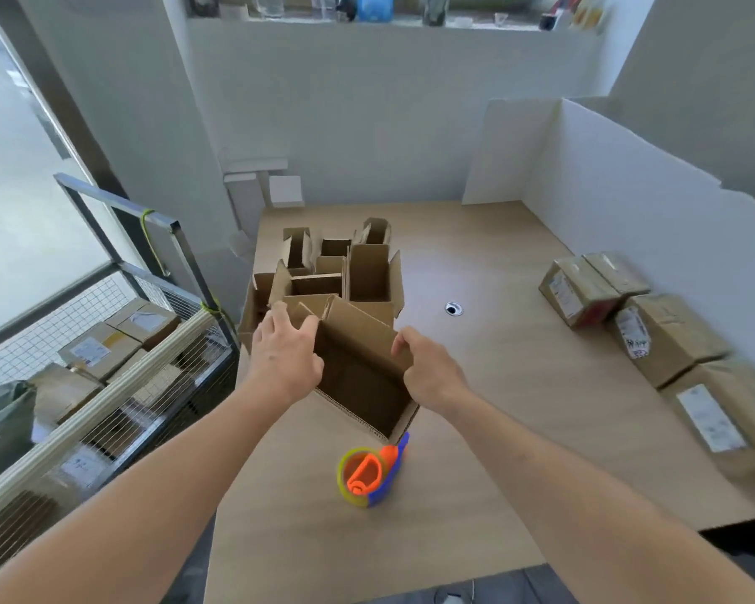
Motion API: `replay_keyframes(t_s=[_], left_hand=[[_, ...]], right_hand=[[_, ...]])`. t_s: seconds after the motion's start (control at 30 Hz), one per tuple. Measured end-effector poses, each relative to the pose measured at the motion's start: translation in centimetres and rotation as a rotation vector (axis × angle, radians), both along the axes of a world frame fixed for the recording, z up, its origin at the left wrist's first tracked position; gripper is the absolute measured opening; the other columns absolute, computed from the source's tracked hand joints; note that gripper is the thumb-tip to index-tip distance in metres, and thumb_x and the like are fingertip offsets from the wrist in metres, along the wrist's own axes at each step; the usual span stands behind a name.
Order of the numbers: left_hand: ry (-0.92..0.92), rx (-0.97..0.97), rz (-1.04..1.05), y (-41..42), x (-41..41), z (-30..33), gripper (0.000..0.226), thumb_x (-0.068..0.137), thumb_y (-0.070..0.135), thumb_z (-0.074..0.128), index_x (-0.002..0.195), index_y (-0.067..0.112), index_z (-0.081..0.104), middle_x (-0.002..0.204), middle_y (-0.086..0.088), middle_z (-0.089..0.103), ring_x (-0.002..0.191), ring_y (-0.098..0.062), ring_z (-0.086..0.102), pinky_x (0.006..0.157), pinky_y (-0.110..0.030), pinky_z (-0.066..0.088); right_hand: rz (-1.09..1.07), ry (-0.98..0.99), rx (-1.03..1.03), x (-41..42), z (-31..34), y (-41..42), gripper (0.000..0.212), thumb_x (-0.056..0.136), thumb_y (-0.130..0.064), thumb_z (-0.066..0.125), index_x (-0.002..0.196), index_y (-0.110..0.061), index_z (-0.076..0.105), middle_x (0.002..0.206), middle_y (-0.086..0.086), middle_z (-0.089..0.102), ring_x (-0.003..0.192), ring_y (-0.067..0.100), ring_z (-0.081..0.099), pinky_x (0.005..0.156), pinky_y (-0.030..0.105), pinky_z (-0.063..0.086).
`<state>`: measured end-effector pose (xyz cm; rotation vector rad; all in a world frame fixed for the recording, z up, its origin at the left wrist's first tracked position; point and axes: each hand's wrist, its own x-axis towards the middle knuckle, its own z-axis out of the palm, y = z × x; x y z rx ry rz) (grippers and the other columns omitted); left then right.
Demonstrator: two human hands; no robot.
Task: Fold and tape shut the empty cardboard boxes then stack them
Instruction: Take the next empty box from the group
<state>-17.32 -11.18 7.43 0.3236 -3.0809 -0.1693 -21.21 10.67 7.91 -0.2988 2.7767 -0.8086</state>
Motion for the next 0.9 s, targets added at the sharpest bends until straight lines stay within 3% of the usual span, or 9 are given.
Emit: replay_keyframes(t_s=[0.2,0.47,0.6,0.73,0.9], left_hand=[[-0.112,0.163,0.061,10.1,-2.8,-0.7,0.077,0.088,0.032,0.07,0.154,0.029,0.031,0.143,-0.015,0.028,0.123,-0.04,0.05,0.098,-0.049,0.052],[-0.194,0.279,-0.05,19.9,-5.4,-3.7,0.097,0.076,0.015,0.084,0.157,0.021,0.031,0.13,-0.006,0.03,0.112,-0.029,0.046,0.099,-0.041,0.051],[-0.236,0.278,-0.099,22.0,-6.1,-5.5,0.073,0.079,0.019,0.078,0.145,0.012,0.047,0.121,-0.003,0.036,0.105,-0.03,0.053,0.095,-0.041,0.052],[-0.291,0.288,-0.112,22.6,-6.7,-7.0,0.056,0.081,0.021,0.073,0.131,0.005,0.055,0.114,-0.003,0.038,0.096,-0.031,0.057,0.089,-0.041,0.052],[-0.375,0.311,-0.026,23.0,-6.9,-8.9,0.04,0.077,0.023,0.075,0.106,0.011,0.05,0.108,-0.003,0.035,0.085,-0.027,0.055,0.076,-0.038,0.052]], right_hand=[[-0.044,-0.014,0.039,-4.4,0.1,10.9,0.055,0.076,0.013,0.036,0.105,-0.031,0.05,0.105,-0.004,0.056,0.091,0.024,0.053,0.068,0.033,0.037],[-0.041,-0.021,0.064,-7.8,-2.8,20.6,0.056,0.078,0.01,0.037,0.106,-0.036,0.051,0.116,-0.006,0.053,0.097,0.019,0.049,0.075,0.032,0.04],[-0.018,-0.058,0.07,-9.0,-5.6,23.0,0.056,0.085,0.008,0.04,0.112,-0.037,0.057,0.115,-0.005,0.044,0.098,0.019,0.054,0.078,0.029,0.043],[-0.025,-0.151,-0.001,-9.3,-8.7,24.0,0.059,0.085,0.005,0.048,0.121,-0.04,0.058,0.118,-0.006,0.038,0.116,0.02,0.051,0.09,0.025,0.042],[-0.066,-0.238,0.111,-9.5,-10.1,24.9,0.078,0.087,-0.001,0.056,0.148,-0.046,0.04,0.152,0.008,0.019,0.139,0.036,0.034,0.108,0.037,0.043]])
